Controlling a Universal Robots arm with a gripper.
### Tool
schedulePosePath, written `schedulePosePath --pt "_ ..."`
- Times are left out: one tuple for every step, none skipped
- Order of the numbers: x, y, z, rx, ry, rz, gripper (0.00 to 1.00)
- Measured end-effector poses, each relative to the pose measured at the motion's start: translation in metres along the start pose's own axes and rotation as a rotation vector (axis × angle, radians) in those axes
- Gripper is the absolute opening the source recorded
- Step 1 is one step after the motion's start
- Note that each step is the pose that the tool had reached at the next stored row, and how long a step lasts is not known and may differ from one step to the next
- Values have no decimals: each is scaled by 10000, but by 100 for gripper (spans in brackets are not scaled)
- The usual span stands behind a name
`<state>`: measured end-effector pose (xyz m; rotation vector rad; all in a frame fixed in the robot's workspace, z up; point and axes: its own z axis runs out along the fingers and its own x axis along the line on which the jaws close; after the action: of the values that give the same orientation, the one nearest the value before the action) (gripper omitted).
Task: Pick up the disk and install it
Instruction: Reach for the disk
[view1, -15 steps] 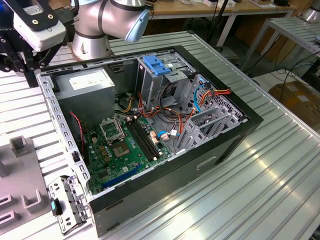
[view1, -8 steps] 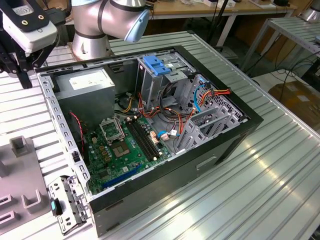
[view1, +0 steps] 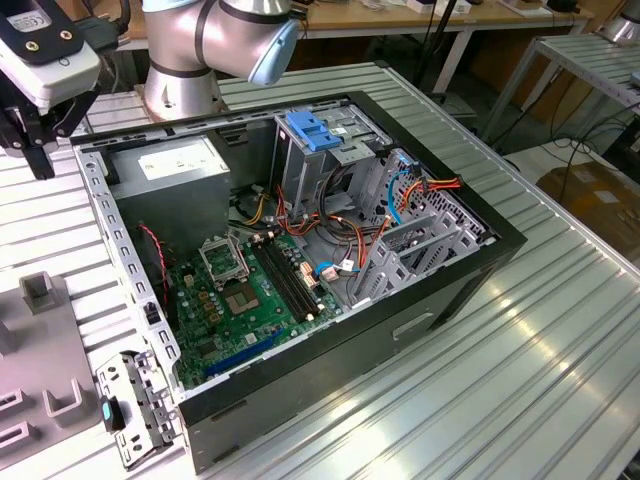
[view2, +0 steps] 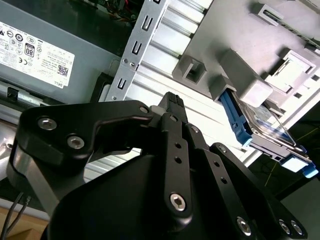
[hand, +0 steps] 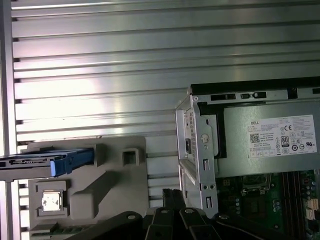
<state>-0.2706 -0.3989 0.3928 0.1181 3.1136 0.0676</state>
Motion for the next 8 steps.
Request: schedulePosePath --pt "13 -1 0 0 0 0 11" --pt "21 -2 0 0 0 -1 11" --pt "29 -2 -1 0 0 0 11" --pt "40 -3 -1 0 0 -1 11" --pt "48 -4 -1 0 0 0 11" --pt "56 -4 -2 1 1 -1 11" --pt "65 -5 -2 0 0 -1 11" --pt "74 -6 -2 0 1 0 11"
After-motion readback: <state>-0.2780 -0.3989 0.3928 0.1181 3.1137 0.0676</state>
